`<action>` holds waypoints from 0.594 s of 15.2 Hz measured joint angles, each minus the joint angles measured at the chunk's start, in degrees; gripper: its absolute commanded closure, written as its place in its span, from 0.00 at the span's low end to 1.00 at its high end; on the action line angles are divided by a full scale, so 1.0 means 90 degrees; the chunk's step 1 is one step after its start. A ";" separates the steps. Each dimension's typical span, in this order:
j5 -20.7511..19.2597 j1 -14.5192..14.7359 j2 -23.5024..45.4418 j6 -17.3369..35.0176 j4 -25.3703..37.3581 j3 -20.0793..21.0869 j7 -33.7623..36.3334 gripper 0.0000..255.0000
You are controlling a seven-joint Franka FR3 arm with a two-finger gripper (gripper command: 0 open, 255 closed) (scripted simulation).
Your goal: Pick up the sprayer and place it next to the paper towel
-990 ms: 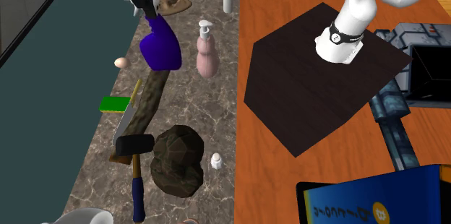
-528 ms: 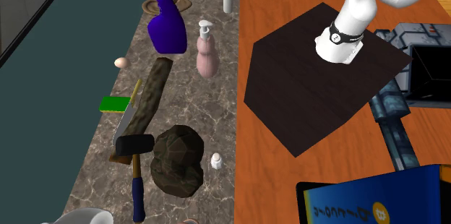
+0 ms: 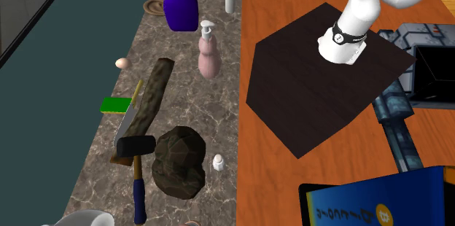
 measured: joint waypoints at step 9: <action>-0.0019 -0.0643 -0.0445 0.0161 -0.0605 -0.0539 -0.1190 1.00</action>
